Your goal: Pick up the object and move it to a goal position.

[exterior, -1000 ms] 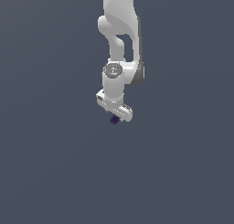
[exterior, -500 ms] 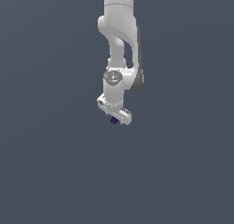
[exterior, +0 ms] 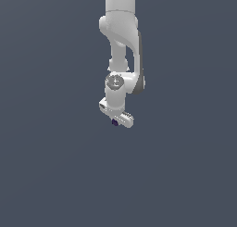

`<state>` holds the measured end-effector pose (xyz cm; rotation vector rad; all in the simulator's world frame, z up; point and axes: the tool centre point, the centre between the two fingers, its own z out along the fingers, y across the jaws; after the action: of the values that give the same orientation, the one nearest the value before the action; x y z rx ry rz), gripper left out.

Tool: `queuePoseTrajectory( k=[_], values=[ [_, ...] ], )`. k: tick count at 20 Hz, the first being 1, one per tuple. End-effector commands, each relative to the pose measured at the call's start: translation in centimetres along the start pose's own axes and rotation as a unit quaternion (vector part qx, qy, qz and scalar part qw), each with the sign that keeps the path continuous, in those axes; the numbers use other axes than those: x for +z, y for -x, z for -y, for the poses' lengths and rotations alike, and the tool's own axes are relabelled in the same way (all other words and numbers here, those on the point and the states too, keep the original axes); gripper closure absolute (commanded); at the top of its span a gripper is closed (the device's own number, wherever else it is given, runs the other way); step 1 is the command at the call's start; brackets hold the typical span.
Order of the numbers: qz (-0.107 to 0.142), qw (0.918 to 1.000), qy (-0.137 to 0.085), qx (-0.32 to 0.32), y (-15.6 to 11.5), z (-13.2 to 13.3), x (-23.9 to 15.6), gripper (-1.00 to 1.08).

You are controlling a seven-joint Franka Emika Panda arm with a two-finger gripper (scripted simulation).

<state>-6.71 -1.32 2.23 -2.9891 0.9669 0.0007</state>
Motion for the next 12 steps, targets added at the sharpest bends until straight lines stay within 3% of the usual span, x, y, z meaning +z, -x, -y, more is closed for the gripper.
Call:
queuePoseTrajectory(
  k=[1,12],
  values=[
    [0.000,1.0000,0.000,0.000,-0.03,-0.01,0.03,1.08],
    [0.000,1.0000,0.000,0.000,0.60,0.59,-0.49,1.08]
  ],
)
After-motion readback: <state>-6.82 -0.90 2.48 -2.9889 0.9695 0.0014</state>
